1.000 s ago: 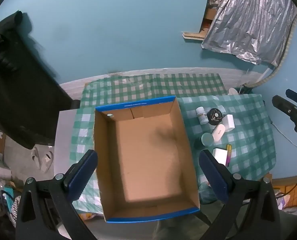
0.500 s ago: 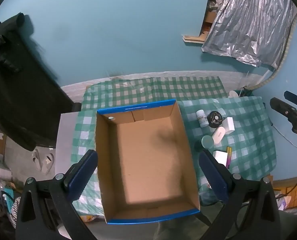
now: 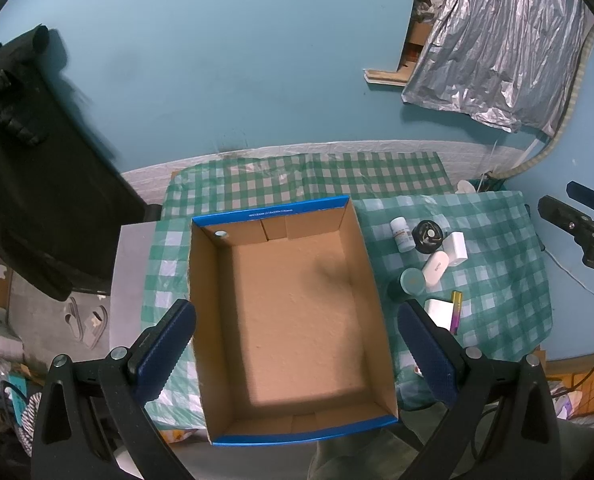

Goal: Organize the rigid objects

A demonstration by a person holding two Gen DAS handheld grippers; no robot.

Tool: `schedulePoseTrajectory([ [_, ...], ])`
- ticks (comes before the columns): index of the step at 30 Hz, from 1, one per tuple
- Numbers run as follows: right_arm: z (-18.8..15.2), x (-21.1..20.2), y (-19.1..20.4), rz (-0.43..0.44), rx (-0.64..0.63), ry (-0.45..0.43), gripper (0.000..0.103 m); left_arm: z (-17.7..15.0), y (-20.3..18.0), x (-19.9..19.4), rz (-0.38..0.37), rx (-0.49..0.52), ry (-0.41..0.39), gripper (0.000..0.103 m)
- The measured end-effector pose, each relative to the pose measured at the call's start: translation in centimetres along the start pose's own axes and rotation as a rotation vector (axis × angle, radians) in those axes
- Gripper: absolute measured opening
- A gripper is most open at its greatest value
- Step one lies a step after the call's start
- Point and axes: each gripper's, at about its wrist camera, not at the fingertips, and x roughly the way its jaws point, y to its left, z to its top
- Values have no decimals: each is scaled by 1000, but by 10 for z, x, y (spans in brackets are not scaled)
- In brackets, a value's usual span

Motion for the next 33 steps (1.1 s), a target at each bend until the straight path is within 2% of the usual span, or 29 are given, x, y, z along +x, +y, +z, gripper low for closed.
schedulePoseTrajectory([
  [33,-8,-4,6,3,-1,14,101,-11,-8,-6,9,8,-5,101],
])
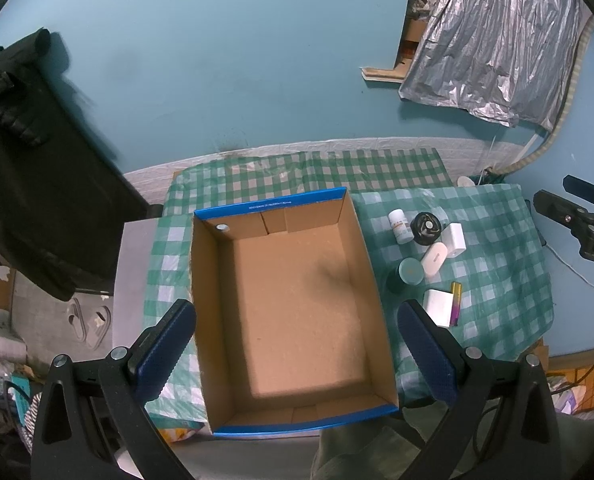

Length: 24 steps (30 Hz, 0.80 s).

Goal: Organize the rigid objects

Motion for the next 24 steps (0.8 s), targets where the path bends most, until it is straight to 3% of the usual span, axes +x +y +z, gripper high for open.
schedulePoseTrajectory([
  [24,3,2,-1,2,-2,6,101,-7,4,-2,1,2,2,101],
])
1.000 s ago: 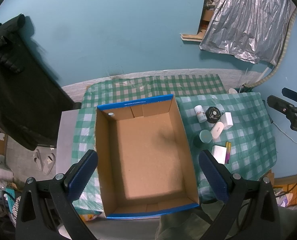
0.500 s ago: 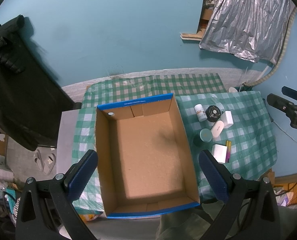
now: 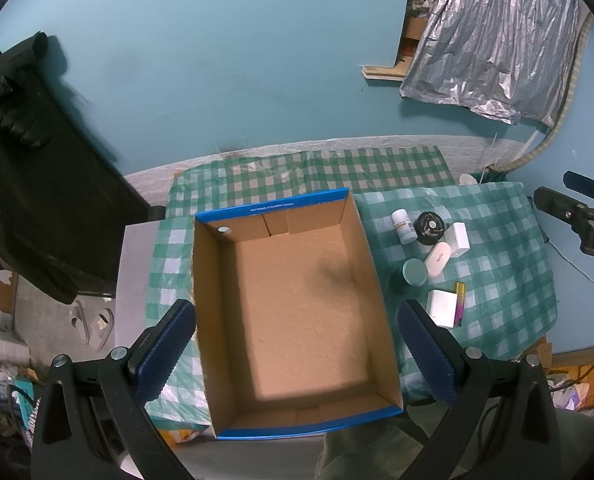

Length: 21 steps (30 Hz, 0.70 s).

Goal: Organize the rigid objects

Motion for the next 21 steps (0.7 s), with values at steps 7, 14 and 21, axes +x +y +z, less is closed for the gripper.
schedulePoseTrajectory([
  [7,-8,5,0,12,8,19,101,0,11,6,10,1,17,101],
  [14,-7,25,-14,31,31,69,101,-4,28,19,63,5,43,101],
  [21,-5,52,-37,15,48,132,101,-16,48,38,88,-8,79,101],
])
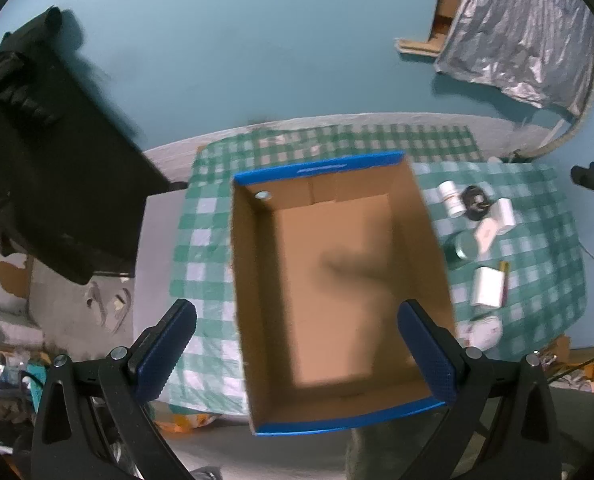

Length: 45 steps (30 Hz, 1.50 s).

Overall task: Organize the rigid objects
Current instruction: 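Move the right gripper to the white power adapter and grasp it while the left gripper holds the box wall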

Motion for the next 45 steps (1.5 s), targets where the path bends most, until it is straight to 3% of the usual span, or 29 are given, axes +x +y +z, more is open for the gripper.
schedulePoseTrajectory([
  [12,3,72,-23,-20,10,124,101,-20,37,45,51,-37,64,101],
  [17,-1,104,-30,-32,7,181,99,-27,51,71,69,-41,129,101],
  [27,-9,163,-44,-24,51,294,93,-41,64,116,8,-79,240,98],
  [32,-12,182,-48,-21,85,332,82,-46,61,130,2,-69,284,94],
  [35,-15,192,-52,-34,110,359,78,-47,62,139,-5,-69,320,81],
  [40,-19,201,-58,-29,143,381,66,-50,60,151,-10,-51,341,79],
  [45,-21,207,-66,5,190,391,53,-51,57,156,-9,-42,355,71],
])
